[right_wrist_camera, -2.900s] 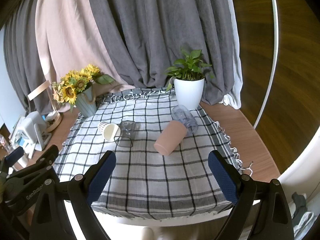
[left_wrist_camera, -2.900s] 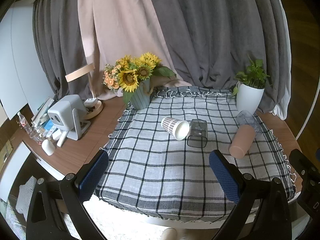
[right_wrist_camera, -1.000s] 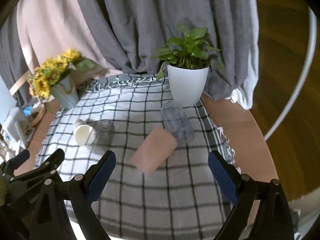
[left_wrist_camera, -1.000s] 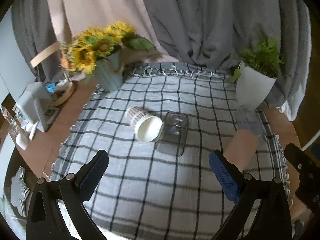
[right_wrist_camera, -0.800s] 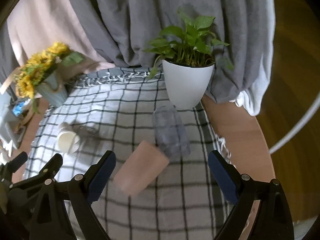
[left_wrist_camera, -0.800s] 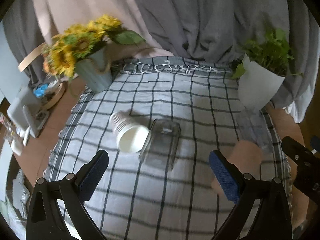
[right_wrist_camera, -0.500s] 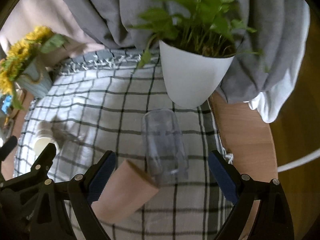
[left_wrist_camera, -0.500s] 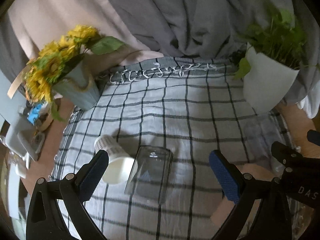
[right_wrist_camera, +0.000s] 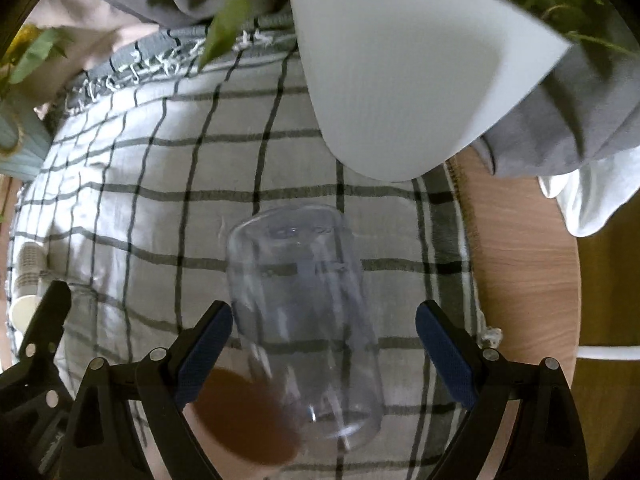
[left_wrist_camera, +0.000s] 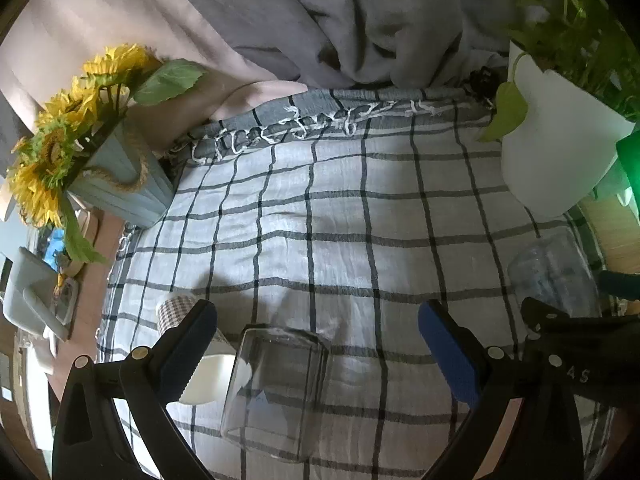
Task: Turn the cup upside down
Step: 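Close the right gripper on the clear plastic cup and lift it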
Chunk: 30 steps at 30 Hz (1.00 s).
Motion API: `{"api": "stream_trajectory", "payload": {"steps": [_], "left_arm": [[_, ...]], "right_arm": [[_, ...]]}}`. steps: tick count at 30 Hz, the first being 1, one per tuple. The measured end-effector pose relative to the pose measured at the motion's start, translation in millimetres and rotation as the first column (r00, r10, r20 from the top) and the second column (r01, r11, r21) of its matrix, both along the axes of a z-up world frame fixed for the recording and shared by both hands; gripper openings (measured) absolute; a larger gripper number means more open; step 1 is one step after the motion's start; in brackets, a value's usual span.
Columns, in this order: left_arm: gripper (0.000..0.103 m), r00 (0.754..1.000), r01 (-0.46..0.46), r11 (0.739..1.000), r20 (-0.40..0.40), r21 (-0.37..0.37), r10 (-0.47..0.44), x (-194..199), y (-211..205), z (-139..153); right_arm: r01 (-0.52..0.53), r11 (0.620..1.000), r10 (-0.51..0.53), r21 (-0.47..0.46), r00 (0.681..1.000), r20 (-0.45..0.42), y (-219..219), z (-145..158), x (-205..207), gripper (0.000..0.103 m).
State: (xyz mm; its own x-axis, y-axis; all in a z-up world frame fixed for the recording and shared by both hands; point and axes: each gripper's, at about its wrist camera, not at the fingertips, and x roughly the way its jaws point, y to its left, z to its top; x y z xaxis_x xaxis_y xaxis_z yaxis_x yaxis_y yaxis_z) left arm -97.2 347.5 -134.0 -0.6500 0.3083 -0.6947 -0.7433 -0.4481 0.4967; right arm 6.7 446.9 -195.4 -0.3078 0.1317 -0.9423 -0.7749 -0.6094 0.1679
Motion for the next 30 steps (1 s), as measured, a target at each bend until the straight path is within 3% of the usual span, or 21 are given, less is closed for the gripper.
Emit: {"api": "stream_trajectory", "payload": {"steps": [5,9,13,23,30], "left_arm": [[0.102,1.0,0.014,1.0,-0.014,-0.016,-0.014,-6,5,-2],[0.102,0.999,0.026,1.0,-0.024,-0.013,-0.027,-7,6,-2],[0.102,0.998,0.046,0.999,-0.049,-0.012,-0.047,-4,5,2],[0.102,0.997,0.075,0.996,-0.028,0.041,-0.074,9,-8,27],[0.103,0.993,0.122,0.988,-0.013,0.099,-0.121,22,-37,61]], "right_arm": [[-0.042,0.999,0.042,-0.026,0.999,0.028,0,-8,-4,0.09],[-0.105,0.993,0.107,-0.057,0.994,0.033,-2,-12,-5,0.073],[-0.133,0.991,0.134,-0.022,0.99,0.05,-6,-4,-3,0.073],[-0.096,0.987,0.09,0.132,0.995,0.052,-12,58,22,0.073],[-0.002,0.974,0.011,0.224,0.999,-0.038,-42,118,58,0.073]]}}
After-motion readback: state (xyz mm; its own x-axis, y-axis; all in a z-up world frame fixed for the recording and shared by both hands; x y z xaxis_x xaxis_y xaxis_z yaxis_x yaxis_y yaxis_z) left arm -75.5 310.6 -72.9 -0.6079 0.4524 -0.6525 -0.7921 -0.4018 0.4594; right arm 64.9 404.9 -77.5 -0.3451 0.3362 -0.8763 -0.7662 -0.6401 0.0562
